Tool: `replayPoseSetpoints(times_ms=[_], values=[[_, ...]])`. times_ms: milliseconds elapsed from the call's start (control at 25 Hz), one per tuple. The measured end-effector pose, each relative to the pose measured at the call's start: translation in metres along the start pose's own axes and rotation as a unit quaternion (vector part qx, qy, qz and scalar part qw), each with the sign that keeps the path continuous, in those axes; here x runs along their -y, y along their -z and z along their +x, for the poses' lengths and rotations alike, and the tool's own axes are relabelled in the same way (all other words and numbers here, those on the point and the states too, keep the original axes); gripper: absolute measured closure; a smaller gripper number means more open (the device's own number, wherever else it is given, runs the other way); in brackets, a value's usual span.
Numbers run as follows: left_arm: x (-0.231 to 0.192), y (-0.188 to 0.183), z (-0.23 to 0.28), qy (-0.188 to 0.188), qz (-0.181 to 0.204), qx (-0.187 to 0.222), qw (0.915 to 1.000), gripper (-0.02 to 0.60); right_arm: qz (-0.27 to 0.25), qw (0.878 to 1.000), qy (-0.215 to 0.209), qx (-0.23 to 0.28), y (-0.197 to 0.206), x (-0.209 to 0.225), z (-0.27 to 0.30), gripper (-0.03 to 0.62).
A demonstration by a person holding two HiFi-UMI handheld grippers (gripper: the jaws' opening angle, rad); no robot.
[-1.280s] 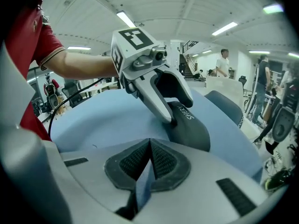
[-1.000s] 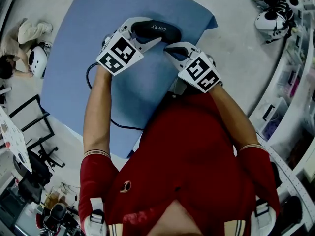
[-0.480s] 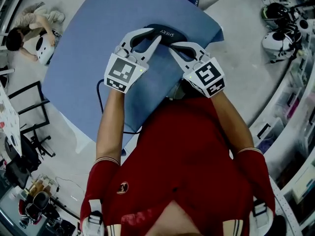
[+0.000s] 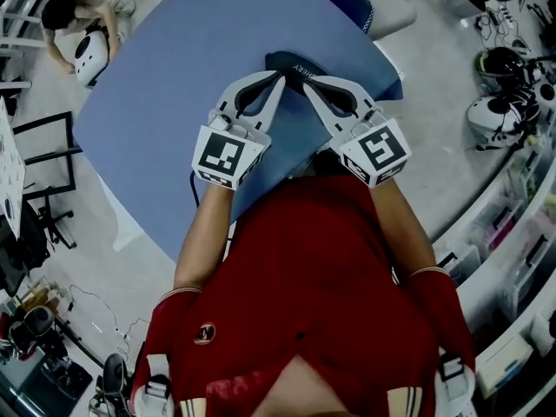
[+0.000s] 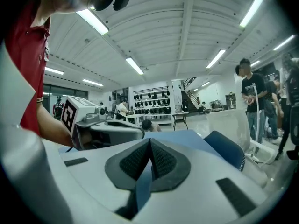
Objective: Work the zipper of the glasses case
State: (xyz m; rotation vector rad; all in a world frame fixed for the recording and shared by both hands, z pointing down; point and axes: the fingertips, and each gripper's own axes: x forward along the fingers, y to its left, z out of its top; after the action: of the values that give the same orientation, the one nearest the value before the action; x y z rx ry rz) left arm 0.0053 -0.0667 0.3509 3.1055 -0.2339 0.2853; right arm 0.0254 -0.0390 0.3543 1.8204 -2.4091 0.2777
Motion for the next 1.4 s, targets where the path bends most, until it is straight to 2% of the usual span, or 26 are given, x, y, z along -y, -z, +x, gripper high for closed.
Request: replayPoseSetpoints(times_ms=[200,400,560,960,1400], values=[[-0.003,-0.005,-0.011,-0.044,-0.007,0.015,0.9989,0.574,0.000,0.999,-0.033,0.031,-0.015,-0.004,0.006,0.597],[-0.010,-0.018,-0.016,-0.085,-0.005,0.041,0.9955,0.574,0.003,0.997,-0.062,0.041,-0.016,-0.003,0.010,0.597],[-0.020,-0.022,-0.020,-0.115,-0.016,0.037,0.9926,0.574,-0.003,0.996,-0.074,0.042,-0.017,0.001,0.015,0.597],[-0.025,-0.016,-0.023,-0.140,-0.031,0.045,0.9887,0.574,-0.003,0.995,-0.095,0.033,-0.014,0.012,0.019,0.597],[-0.016,-0.020,-0.018,-0.137,-0.030,0.045,0.9891,0.575,0.003,0.995,-0.095,0.028,-0.010,0.017,0.009,0.597]])
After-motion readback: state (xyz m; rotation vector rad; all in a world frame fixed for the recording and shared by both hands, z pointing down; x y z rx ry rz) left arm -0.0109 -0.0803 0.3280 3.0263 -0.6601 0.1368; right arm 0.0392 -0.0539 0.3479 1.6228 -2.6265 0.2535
